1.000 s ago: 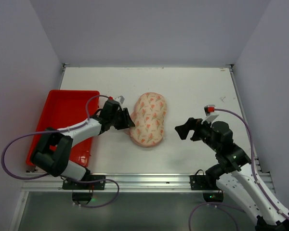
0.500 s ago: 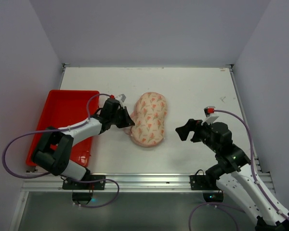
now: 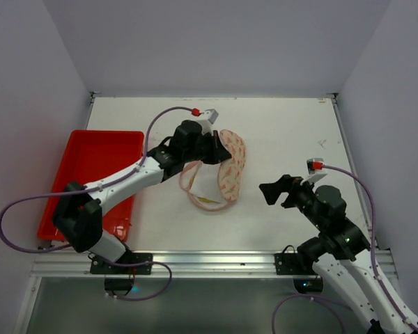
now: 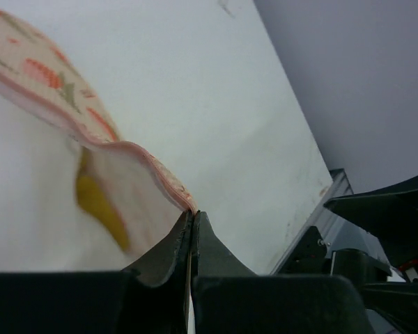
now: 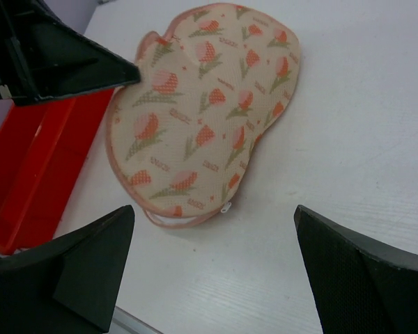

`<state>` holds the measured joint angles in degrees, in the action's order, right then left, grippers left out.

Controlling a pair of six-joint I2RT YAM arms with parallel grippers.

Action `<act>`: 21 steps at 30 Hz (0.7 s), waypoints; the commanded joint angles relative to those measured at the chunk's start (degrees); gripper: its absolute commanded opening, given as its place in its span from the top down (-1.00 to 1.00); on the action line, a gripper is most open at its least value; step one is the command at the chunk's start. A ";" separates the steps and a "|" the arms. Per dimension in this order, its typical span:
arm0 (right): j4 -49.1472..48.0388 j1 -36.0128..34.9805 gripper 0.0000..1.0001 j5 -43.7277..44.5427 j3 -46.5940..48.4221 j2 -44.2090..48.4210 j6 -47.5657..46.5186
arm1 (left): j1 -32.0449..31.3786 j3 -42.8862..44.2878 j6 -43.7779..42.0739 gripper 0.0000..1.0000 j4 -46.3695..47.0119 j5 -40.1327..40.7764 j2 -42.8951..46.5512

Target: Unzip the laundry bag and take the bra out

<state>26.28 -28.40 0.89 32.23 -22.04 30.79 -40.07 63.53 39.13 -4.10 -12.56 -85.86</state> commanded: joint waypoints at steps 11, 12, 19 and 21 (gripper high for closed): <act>8.70 0.01 -0.97 18.26 1.00 20.36 7.44 | -14.86 23.75 -6.00 -0.36 -5.91 4.80 -17.06; 8.70 -0.07 -0.97 18.62 0.56 21.76 7.53 | -14.86 23.75 -6.26 -0.42 -6.70 6.48 -16.45; 8.61 -0.07 -0.97 18.01 -0.06 19.50 7.89 | -13.37 21.83 -8.46 -0.61 -16.11 26.60 -12.31; 8.35 -0.07 -0.97 16.79 0.03 17.40 8.06 | -11.70 19.98 -8.11 -0.61 -16.91 28.73 -12.31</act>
<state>35.11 -28.45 17.32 32.10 -1.56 37.60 -54.08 84.64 32.86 -17.30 6.61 -100.84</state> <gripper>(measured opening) 0.986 0.805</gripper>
